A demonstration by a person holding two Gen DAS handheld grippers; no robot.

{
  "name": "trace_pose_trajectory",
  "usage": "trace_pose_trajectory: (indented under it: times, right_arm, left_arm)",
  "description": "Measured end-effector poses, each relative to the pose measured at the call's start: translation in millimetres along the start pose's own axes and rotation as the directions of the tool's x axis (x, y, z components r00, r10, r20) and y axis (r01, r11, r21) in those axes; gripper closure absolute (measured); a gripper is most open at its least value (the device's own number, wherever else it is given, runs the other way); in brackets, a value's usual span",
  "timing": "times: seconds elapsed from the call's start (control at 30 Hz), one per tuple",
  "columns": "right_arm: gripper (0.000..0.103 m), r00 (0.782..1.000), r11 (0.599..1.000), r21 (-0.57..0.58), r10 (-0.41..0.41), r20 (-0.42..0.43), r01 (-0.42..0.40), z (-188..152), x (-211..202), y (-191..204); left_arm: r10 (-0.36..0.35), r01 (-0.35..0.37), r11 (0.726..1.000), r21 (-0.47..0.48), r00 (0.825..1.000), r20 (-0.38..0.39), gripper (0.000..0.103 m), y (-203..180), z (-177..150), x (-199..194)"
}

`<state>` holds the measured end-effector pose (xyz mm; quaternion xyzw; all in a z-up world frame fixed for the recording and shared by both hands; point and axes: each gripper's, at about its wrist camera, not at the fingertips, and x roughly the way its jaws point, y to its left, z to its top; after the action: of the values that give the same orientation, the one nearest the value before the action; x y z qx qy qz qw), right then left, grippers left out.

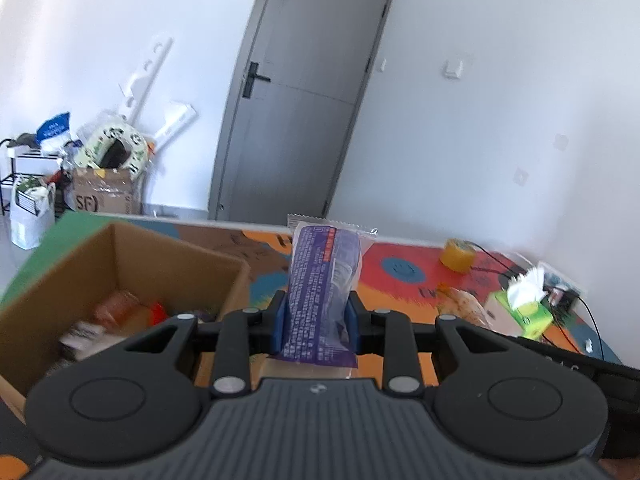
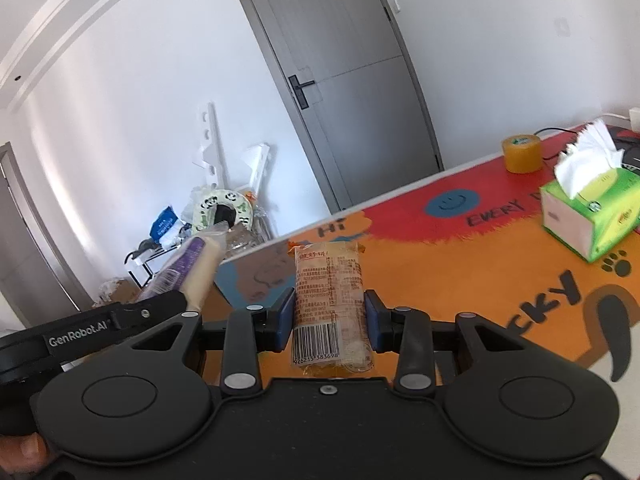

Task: Organize snacks
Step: 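Carry the purple bar and cracker pack over the cardboard box with both tools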

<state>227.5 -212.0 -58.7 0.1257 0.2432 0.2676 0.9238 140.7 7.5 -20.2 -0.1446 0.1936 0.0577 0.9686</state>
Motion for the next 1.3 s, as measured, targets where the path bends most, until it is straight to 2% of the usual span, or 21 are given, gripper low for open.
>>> trace_pose_trajectory:
  times: [0.33, 0.43, 0.73, 0.97, 1.07, 1.17, 1.3]
  right_arm:
    - [0.066, 0.998, 0.998, 0.002, 0.065, 0.015, -0.065, 6, 11, 26]
    - [0.066, 0.992, 0.991, 0.031, 0.129, -0.005, -0.129, 7, 19, 33]
    - [0.066, 0.982, 0.982, -0.028, 0.184, -0.037, -0.185, 6, 42, 69]
    - [0.066, 0.976, 0.977, -0.044, 0.203, -0.077, -0.207, 1, 63, 89]
    - [0.066, 0.972, 0.974, -0.050, 0.214, -0.094, -0.219, -1, 69, 99]
    - [0.066, 0.965, 0.969, -0.047, 0.237, -0.111, -0.243, -2, 75, 107]
    - [0.066, 0.960, 0.964, -0.061, 0.251, -0.125, -0.260, -5, 76, 119]
  left_arm:
    - [0.068, -0.068, 0.998, 0.000, 0.997, 0.031, 0.074, 38, 19, -17]
    - [0.090, -0.089, 0.996, -0.004, 0.995, 0.033, 0.074, 50, 22, -21]
    - [0.150, -0.150, 0.989, 0.005, 0.989, 0.013, 0.074, 94, 24, -19]
    - [0.157, -0.157, 0.988, -0.008, 0.987, -0.027, 0.074, 117, 21, -7]
    - [0.132, -0.133, 0.991, -0.027, 0.990, -0.046, 0.073, 124, 20, 0]
    - [0.164, -0.166, 0.985, -0.046, 0.986, -0.039, 0.071, 132, 21, 0]
    - [0.165, -0.167, 0.981, -0.098, 0.986, -0.031, 0.070, 147, 21, -8]
